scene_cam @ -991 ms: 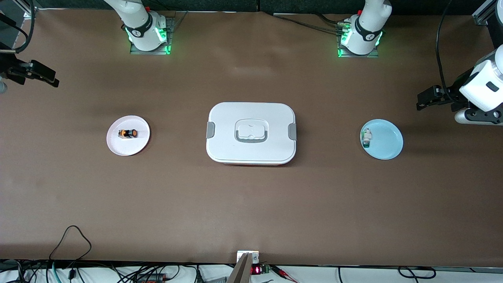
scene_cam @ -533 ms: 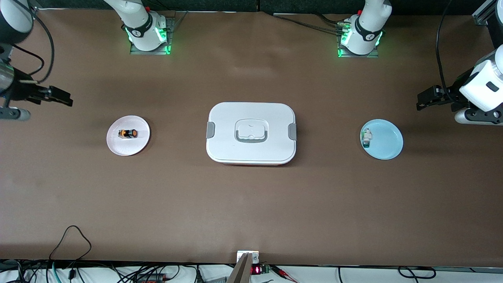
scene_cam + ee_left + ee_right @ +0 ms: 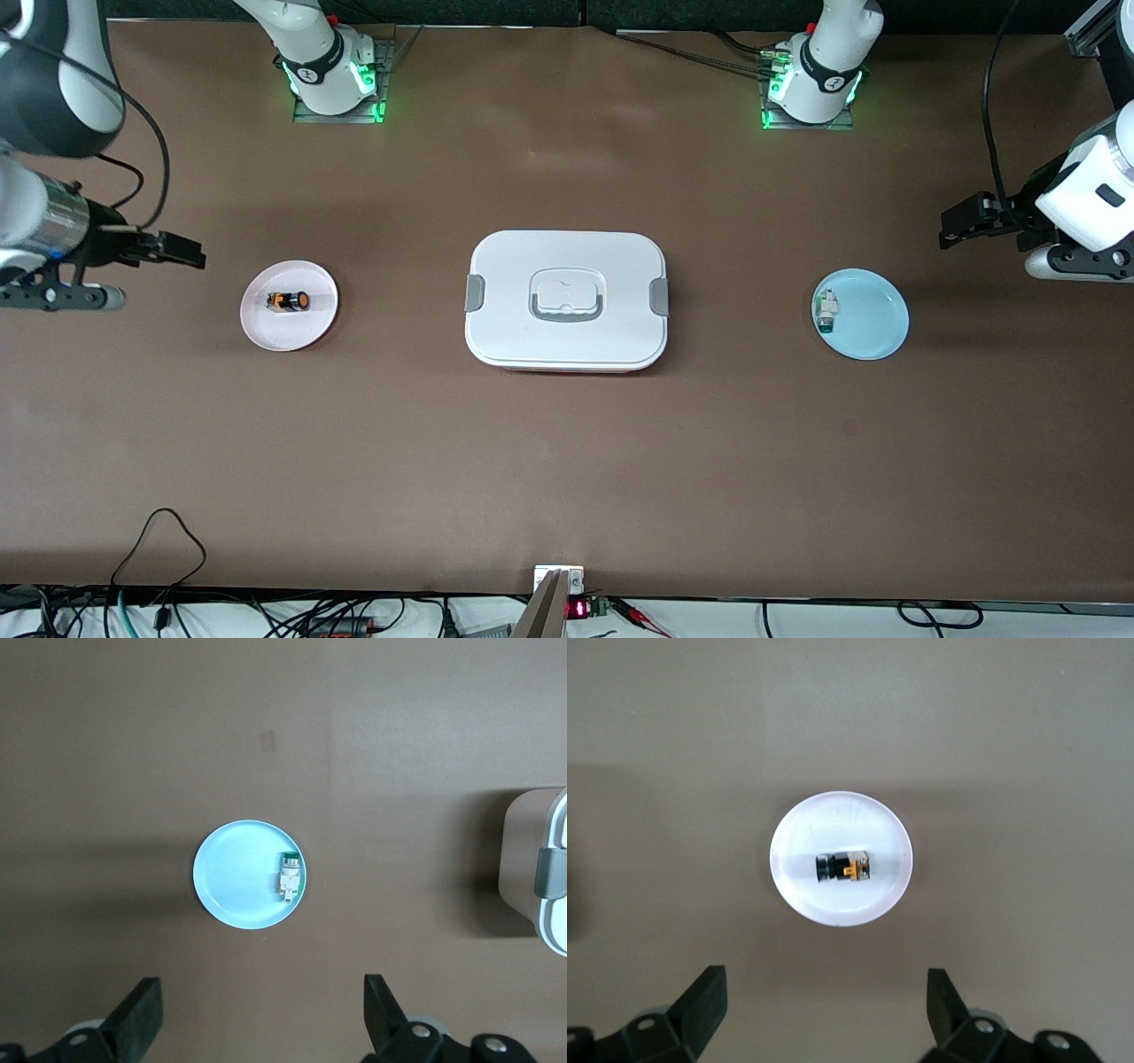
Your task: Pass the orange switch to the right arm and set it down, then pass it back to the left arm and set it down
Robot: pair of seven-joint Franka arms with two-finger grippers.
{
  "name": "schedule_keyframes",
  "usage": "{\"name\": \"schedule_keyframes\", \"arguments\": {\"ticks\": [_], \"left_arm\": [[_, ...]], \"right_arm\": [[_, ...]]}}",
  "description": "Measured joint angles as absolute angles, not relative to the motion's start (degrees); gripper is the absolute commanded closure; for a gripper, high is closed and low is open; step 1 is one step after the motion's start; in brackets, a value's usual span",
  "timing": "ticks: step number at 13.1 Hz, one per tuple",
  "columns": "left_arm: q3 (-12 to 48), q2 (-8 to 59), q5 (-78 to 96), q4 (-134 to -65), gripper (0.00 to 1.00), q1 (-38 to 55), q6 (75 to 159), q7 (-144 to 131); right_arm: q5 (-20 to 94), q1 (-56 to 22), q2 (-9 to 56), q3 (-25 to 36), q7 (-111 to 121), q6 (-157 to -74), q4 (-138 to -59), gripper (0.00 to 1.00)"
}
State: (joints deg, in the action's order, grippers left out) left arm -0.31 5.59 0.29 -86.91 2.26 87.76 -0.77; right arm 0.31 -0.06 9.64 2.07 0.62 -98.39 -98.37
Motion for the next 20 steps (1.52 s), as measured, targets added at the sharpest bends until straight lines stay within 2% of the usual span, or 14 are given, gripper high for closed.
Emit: {"name": "schedule_keyframes", "arguments": {"ticks": [6,13,20], "left_arm": [[-0.3,5.6,0.3,-86.9,0.0,2.2,87.8,-0.8],[-0.3,5.6,0.3,-86.9,0.0,2.2,87.8,-0.8],[-0.3,5.6,0.3,-86.9,0.0,2.1,87.8,-0.8]], "right_arm": [[0.3,-0.5,16.4,2.1,-0.4,-104.8,-100.2,0.0],[0.3,-0.6,16.9,2.1,-1.2,-121.3,-114.2,0.0],[0.2,-0.7,18.3,2.1,5.0,-135.2,-124.2,0.0]]}}
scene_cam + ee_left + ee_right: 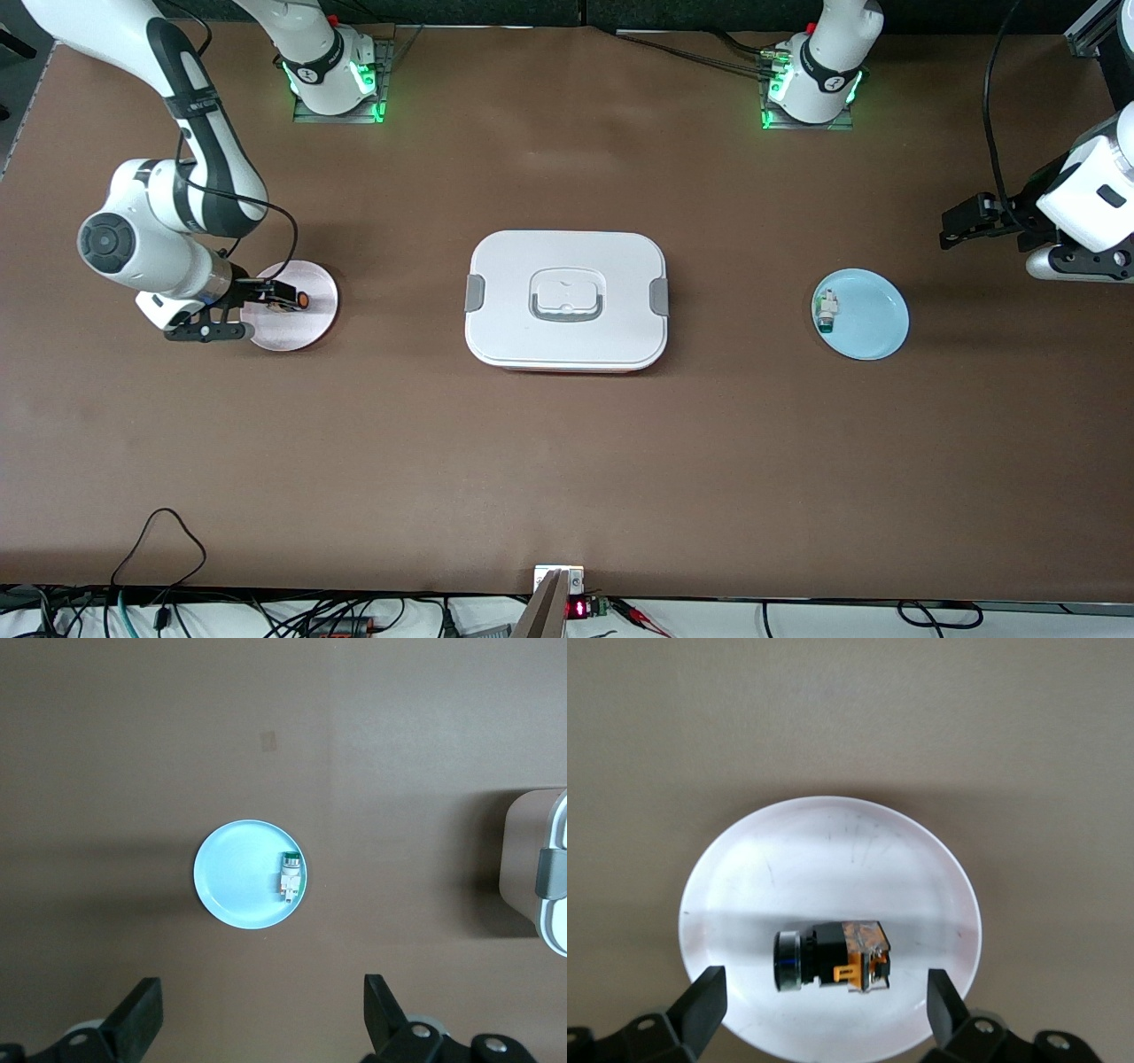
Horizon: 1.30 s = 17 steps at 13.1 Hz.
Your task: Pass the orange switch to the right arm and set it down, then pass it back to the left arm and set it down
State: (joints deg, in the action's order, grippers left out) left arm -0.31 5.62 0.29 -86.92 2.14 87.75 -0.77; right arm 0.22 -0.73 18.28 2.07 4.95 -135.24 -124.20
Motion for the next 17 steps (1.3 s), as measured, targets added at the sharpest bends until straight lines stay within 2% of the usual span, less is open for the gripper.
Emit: {"name": "schedule_keyframes", "arguments": {"ticks": [10,12,13,15,16,17], "left_arm": [[-0.3,5.6,0.3,-86.9,0.0,2.1,87.8,-0.8],[-0.3,5.6,0.3,-86.9,0.0,2.1,87.8,-0.8],[-0.3,5.6,0.3,-86.9,0.0,2.1,87.8,-0.8],[-0.3,5.6,0.3,-86.9,0.0,2.1,87.8,-0.8],[-0.3,5.6,0.3,-86.9,0.0,2.1,87.8,-0.8],[-0.3,5.6,0.3,-86.9,0.0,2.1,87.8,-0.8]], "right_arm": [[0.2,-0.6,23.4,2.1,8.8,-141.6,-126.9,0.0],[0.2,-0.6,23.8,2.1,8.8,-141.6,-126.9,0.03],[0.2,-0.6,23.8,2.1,8.8,-141.6,-126.9,0.11],[0.2,-0.6,23.8,2.1,8.9,-141.6,-126.9,0.46],[0.2,-0.6,23.8,2.1,9.0,-141.6,-126.9,0.57],[0.2,-0.6,23.8,2.1,9.1,-141.6,-126.9,0.63]]}}
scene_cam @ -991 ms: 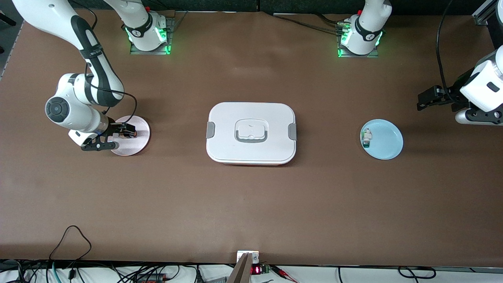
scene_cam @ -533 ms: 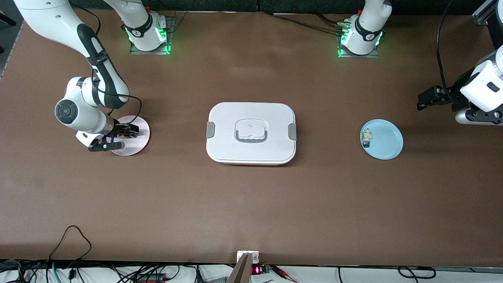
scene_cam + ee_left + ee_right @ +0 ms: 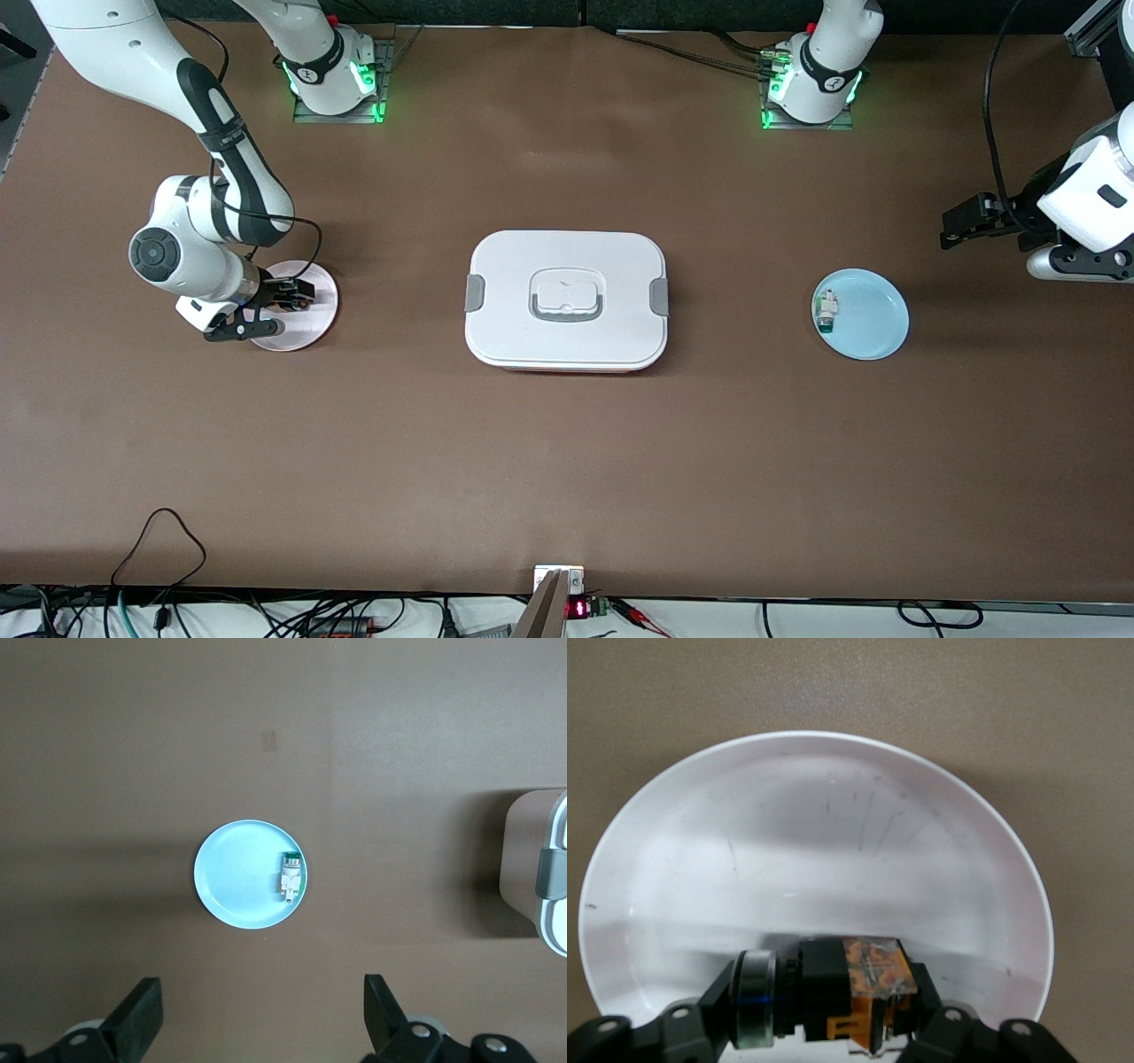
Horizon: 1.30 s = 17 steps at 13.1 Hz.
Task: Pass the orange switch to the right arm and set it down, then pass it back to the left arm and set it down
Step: 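Close the right gripper on the switch and lift it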
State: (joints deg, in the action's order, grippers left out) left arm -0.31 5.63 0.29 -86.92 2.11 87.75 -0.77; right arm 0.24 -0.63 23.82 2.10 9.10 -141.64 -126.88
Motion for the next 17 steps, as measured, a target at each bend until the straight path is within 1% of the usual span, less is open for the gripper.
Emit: {"name": "schedule_keyframes", "arguments": {"ticks": [2,4,7,10,13,17], "left_arm": [[-0.3,5.6,0.3,-86.9,0.0,2.1,87.8,-0.8],[-0.3,5.6,0.3,-86.9,0.0,2.1,87.8,-0.8],[-0.3,5.6,0.3,-86.9,0.0,2.1,87.8,-0.8],[-0.3,5.6,0.3,-86.9,0.0,2.1,87.8,-0.8],[-0.3,5.6,0.3,-86.9,0.0,2.1,87.8,-0.8],[-0.3,5.6,0.3,-86.9,0.0,2.1,87.8,-0.8]], "right_arm": [[0.3,-0.6,23.8,1.7,9.3,-141.7,-126.7,0.66],[0.4,-0.7,23.7,0.6,9.2,-140.5,-125.6,0.66],[0.5,-0.7,22.4,0.3,9.2,-134.2,-121.2,0.66],[0.9,-0.6,20.1,-0.8,9.3,-125.6,-114.1,0.66],[1.3,-0.7,18.6,-2.7,9.3,-117.2,-105.0,0.67],[5.0,-0.7,17.8,-6.9,10.4,-110.1,-94.4,0.67]]}}
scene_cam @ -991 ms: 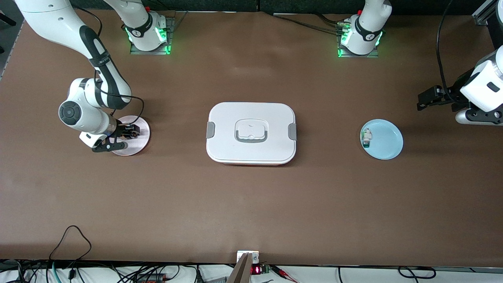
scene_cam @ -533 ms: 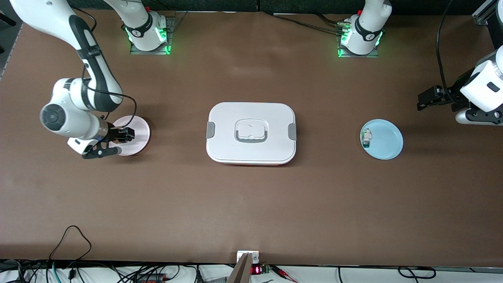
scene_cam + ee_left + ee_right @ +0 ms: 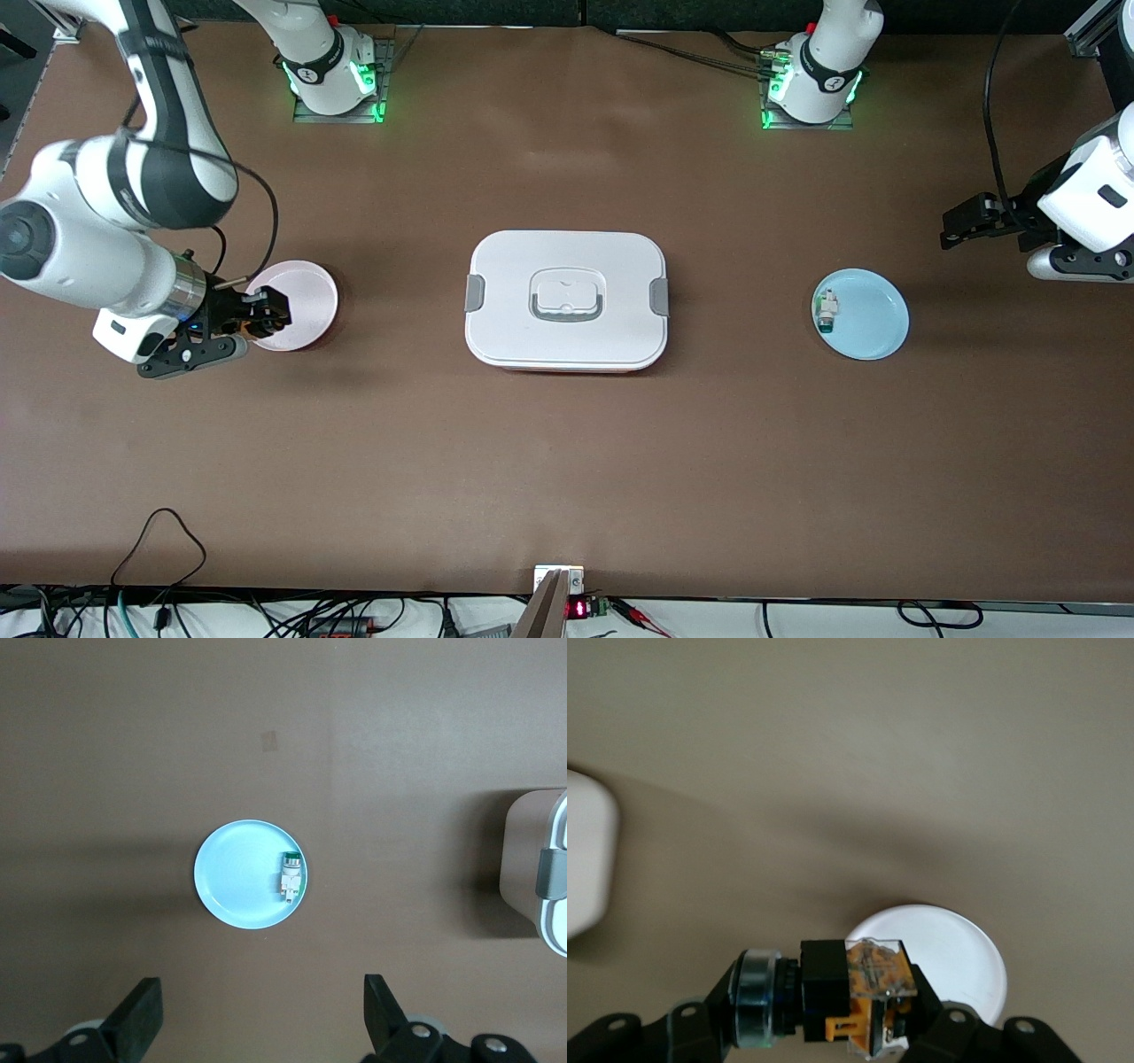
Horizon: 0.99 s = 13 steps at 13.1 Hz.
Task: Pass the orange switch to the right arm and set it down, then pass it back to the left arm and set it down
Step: 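Close the right gripper on the switch and lift it, then carry the switch over the box while the left gripper approaches it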
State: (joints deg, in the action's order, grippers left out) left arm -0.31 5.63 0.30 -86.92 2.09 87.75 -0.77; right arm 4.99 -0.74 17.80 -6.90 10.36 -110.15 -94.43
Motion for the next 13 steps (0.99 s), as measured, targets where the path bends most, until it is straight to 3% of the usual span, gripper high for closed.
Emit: {"name": "schedule_keyframes", "arguments": {"ticks": [5,10,13], "left_arm": [[-0.3,5.6,0.3,-86.9,0.0,2.1,87.6,-0.8],[-0.3,5.6,2.3,-86.9,0.0,2.0,86.2,-0.8],[-0.6,5.7,14.1,-87.0,0.0,0.5,80.8,-0.9]], "right_arm": [[8.8,-0.9,16.4,-13.3,14.9,-108.1,-84.8,0.67],[20.8,-1.3,16.5,-19.9,31.9,-112.4,-84.0,0.67],[30.3,-1.4,17.1,-20.6,45.6,-114.3,-84.0,0.67]]}}
